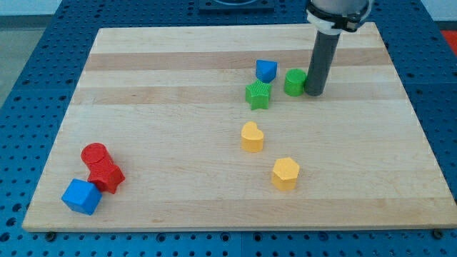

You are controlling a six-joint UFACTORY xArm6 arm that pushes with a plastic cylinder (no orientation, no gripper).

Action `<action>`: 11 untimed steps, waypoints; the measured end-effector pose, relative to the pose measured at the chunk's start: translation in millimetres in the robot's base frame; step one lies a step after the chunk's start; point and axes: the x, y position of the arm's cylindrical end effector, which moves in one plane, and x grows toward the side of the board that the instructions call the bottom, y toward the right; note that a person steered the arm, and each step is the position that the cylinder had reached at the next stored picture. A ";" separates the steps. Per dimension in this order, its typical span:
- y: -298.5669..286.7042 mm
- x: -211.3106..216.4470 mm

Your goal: Move your arm closer to the yellow hexagon

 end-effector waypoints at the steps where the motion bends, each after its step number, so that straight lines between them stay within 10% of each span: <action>1: -9.5 0.0; 11: -66.9 218.4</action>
